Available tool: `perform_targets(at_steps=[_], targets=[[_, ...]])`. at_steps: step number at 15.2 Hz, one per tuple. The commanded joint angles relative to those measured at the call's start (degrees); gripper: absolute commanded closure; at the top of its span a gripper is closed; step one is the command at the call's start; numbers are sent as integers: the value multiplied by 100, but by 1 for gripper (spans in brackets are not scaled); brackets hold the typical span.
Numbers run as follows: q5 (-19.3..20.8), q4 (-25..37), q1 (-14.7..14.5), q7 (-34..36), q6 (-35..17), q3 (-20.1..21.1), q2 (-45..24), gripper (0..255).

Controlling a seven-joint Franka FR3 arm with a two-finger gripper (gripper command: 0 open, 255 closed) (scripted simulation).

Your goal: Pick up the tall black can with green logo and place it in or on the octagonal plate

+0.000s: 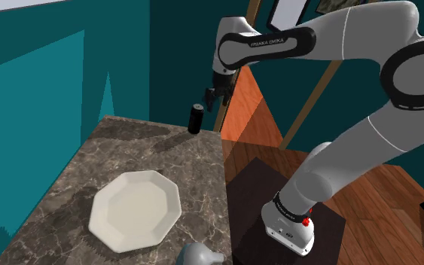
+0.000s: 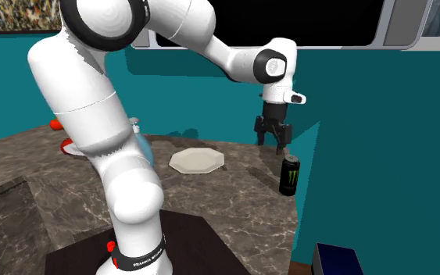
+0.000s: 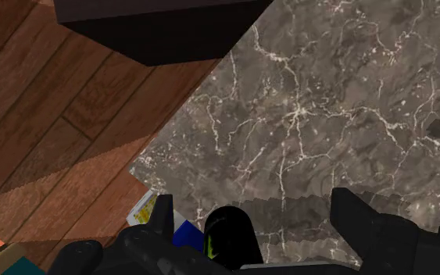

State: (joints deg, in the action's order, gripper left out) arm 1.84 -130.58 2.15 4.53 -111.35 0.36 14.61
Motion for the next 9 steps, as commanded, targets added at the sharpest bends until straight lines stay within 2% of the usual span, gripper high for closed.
perform_targets(at_steps=[1, 9], targets=[[-24, 205, 10, -13, -275, -21, -376, 0], [-163, 1295, 75, -142, -1034, -106, -1867, 0]])
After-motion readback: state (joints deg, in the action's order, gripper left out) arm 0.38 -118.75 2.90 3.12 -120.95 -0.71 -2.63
